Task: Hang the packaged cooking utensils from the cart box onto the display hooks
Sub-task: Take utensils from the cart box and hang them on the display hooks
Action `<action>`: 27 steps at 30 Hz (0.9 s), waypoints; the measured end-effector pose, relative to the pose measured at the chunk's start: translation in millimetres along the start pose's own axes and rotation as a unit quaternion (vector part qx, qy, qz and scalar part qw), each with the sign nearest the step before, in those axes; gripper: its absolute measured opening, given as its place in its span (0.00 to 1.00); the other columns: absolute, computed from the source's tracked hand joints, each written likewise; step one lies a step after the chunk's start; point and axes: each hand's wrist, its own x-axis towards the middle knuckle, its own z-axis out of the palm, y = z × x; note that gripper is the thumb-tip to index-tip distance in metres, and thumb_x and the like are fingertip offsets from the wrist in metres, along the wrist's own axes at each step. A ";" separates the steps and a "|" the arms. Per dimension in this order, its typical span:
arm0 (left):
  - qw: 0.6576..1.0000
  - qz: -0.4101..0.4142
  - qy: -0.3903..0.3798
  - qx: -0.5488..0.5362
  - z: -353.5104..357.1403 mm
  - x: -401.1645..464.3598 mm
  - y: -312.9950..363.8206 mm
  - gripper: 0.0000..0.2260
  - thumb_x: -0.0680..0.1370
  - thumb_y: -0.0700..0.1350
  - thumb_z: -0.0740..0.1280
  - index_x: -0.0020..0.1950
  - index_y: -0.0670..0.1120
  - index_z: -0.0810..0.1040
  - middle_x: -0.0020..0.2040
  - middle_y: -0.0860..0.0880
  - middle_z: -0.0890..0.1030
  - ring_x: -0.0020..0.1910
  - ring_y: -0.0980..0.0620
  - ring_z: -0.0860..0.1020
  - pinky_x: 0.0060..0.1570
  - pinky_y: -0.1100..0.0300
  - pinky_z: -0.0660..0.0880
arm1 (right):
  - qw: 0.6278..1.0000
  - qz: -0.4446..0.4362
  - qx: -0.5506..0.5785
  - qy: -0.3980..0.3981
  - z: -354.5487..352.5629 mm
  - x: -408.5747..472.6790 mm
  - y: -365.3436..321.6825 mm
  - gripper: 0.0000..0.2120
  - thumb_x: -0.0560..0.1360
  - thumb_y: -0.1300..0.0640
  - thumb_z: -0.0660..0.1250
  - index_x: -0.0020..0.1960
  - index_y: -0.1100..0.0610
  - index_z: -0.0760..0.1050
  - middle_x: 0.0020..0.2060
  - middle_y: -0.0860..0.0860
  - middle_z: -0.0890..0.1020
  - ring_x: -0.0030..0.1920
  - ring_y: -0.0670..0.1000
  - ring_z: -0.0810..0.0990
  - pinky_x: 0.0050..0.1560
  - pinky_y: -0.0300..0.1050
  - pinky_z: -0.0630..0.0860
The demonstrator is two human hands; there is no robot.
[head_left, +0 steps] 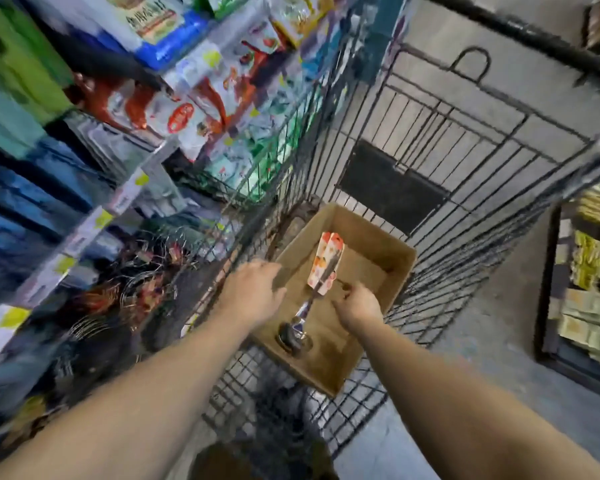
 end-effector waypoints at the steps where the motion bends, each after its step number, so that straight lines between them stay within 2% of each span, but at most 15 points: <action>1: 1.000 -0.007 -0.008 -0.004 9.3 8.9 -2.2 0.21 0.75 0.55 0.65 0.68 0.51 0.72 0.65 0.46 0.75 0.63 0.44 0.72 0.61 0.54 0.69 | 1.000 0.005 0.004 -0.014 8.7 11.3 2.8 0.16 0.78 0.51 0.62 0.63 0.58 0.73 0.60 0.57 0.79 0.61 0.59 0.76 0.59 0.47 0.71; 4: 0.999 -0.007 -0.029 -0.018 37.9 43.3 -8.1 0.21 0.75 0.53 0.67 0.67 0.50 0.73 0.63 0.45 0.75 0.62 0.43 0.72 0.61 0.53 0.70 | 0.997 0.046 0.052 -0.044 35.3 48.8 11.7 0.18 0.78 0.50 0.63 0.66 0.54 0.72 0.60 0.54 0.79 0.60 0.57 0.77 0.58 0.47 0.72; 7: 0.998 0.000 -0.042 -0.037 70.4 67.5 -14.8 0.20 0.74 0.50 0.69 0.65 0.48 0.75 0.63 0.44 0.76 0.62 0.43 0.73 0.62 0.54 0.69 | 0.988 0.091 0.107 -0.063 64.5 87.2 25.1 0.16 0.78 0.52 0.64 0.64 0.55 0.73 0.56 0.52 0.80 0.50 0.54 0.79 0.48 0.42 0.77; 8: 0.998 -0.003 -0.047 -0.049 81.3 70.5 -17.6 0.20 0.74 0.49 0.69 0.65 0.48 0.75 0.63 0.44 0.76 0.62 0.43 0.73 0.63 0.54 0.69 | 0.985 0.113 0.112 -0.066 75.5 98.1 29.1 0.16 0.77 0.53 0.64 0.64 0.56 0.73 0.54 0.52 0.80 0.49 0.54 0.79 0.47 0.43 0.77; 11: 0.996 -0.020 -0.065 -0.064 112.3 68.1 -27.9 0.20 0.75 0.49 0.69 0.67 0.49 0.74 0.64 0.47 0.75 0.64 0.46 0.72 0.65 0.54 0.69 | 0.983 0.137 0.096 -0.071 109.0 123.1 35.6 0.17 0.76 0.52 0.64 0.63 0.58 0.73 0.57 0.54 0.80 0.56 0.57 0.79 0.57 0.47 0.76; 15: 0.994 -0.015 -0.069 -0.088 141.5 65.9 -39.9 0.19 0.74 0.49 0.69 0.64 0.47 0.76 0.60 0.46 0.77 0.60 0.45 0.74 0.61 0.49 0.71 | 0.980 0.146 0.130 -0.035 143.4 145.5 39.0 0.16 0.73 0.51 0.69 0.59 0.56 0.77 0.53 0.53 0.83 0.53 0.56 0.81 0.51 0.42 0.75; 18: 0.993 -0.020 -0.069 -0.092 148.3 66.9 -42.5 0.18 0.74 0.49 0.69 0.63 0.47 0.77 0.59 0.47 0.77 0.59 0.45 0.74 0.60 0.48 0.72 | 0.981 0.151 0.119 -0.013 147.8 151.2 41.3 0.14 0.74 0.53 0.67 0.56 0.59 0.78 0.51 0.56 0.83 0.53 0.58 0.81 0.47 0.41 0.72; 22: 0.990 -0.041 -0.101 -0.090 146.2 65.2 -41.9 0.20 0.76 0.50 0.67 0.67 0.50 0.73 0.62 0.50 0.75 0.61 0.49 0.71 0.61 0.49 0.72 | 0.979 0.160 0.122 0.013 137.5 145.3 45.4 0.12 0.75 0.55 0.67 0.55 0.60 0.79 0.51 0.56 0.83 0.53 0.57 0.81 0.46 0.39 0.69; 27: 0.986 -0.061 -0.112 -0.103 137.9 59.2 -30.6 0.20 0.75 0.52 0.67 0.66 0.52 0.72 0.62 0.51 0.74 0.62 0.49 0.72 0.60 0.49 0.72 | 0.981 0.124 0.147 0.021 113.8 128.4 36.8 0.12 0.75 0.56 0.67 0.56 0.58 0.80 0.50 0.54 0.84 0.51 0.56 0.82 0.50 0.43 0.76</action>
